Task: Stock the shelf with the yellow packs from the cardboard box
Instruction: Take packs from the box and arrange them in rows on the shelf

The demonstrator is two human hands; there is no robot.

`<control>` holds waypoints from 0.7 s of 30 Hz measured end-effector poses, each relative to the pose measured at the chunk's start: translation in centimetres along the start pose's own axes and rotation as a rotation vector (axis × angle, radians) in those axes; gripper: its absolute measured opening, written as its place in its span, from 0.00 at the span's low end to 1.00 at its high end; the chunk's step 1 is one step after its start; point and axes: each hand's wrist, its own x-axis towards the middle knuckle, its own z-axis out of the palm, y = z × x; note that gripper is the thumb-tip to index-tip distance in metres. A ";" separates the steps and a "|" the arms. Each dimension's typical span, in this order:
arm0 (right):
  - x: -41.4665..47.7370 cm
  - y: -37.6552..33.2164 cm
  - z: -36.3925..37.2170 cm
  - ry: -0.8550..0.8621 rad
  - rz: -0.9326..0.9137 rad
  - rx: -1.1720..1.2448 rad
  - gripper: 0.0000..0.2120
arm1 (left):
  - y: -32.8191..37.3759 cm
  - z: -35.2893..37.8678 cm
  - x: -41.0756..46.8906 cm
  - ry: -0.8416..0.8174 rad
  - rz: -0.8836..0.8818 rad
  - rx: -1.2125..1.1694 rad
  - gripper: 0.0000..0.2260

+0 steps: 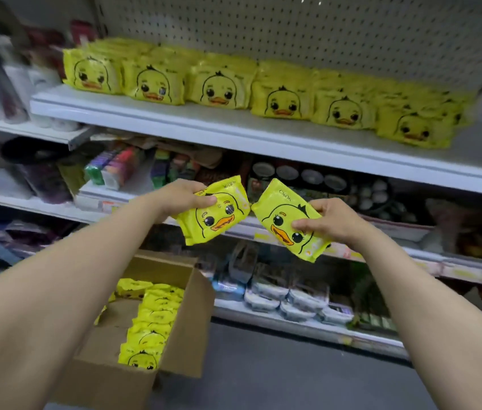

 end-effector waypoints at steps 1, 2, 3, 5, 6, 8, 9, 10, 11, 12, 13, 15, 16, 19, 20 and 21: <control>-0.6 -0.1 -1.3 0.021 -0.006 -0.015 0.08 | 1.4 0.0 0.3 -0.016 0.016 0.014 0.08; -1.3 -0.2 -2.5 0.035 -0.012 -0.029 0.09 | 2.8 0.1 0.5 -0.031 0.031 0.033 0.07; -1.7 -0.4 -3.6 0.047 -0.018 -0.046 0.09 | 4.1 0.1 0.9 -0.041 0.043 0.060 0.08; -2.2 -0.6 -5.7 0.071 -0.040 -0.126 0.09 | 6.5 0.0 1.8 -0.070 0.054 0.143 0.10; -2.2 -0.7 -6.6 0.084 -0.048 -0.170 0.10 | 7.6 -0.1 2.2 -0.083 0.053 0.187 0.10; -2.1 -1.4 -8.2 0.095 -0.065 -0.245 0.11 | 9.6 -0.7 3.4 -0.073 0.069 0.266 0.13; -1.8 -1.9 -8.9 0.104 -0.068 -0.280 0.11 | 10.4 -1.1 4.0 -0.047 0.087 0.298 0.15; -1.5 -2.4 -9.5 0.109 -0.077 -0.314 0.11 | 11.2 -1.6 4.7 -0.015 0.103 0.317 0.18; -0.9 -2.7 -10.1 0.121 -0.079 -0.331 0.12 | 11.9 -2.1 5.4 0.007 0.111 0.321 0.19; -0.4 -3.1 -10.6 0.125 -0.085 -0.329 0.13 | 12.6 -2.7 6.0 0.009 0.113 0.306 0.19; 0.3 -3.6 -11.1 0.122 -0.086 -0.320 0.13 | 13.0 -3.5 6.8 0.006 0.108 0.280 0.18; 1.9 -4.8 -12.1 0.112 -0.096 -0.332 0.14 | 13.9 -5.4 8.7 0.007 0.106 0.248 0.17; 2.8 -5.6 -12.6 0.112 -0.108 -0.338 0.14 | 14.4 -6.4 9.6 0.016 0.115 0.253 0.17; 6.1 -7.8 -13.9 0.141 -0.134 -0.298 0.14 | 15.8 -9.6 12.1 0.071 0.136 0.326 0.26; 7.4 -8.5 -14.3 0.142 -0.142 -0.291 0.15 | 16.0 -10.7 12.9 0.116 0.119 0.372 0.28; 8.6 -9.1 -14.6 0.146 -0.144 -0.295 0.16 | 16.2 -11.6 13.6 0.155 0.088 0.414 0.29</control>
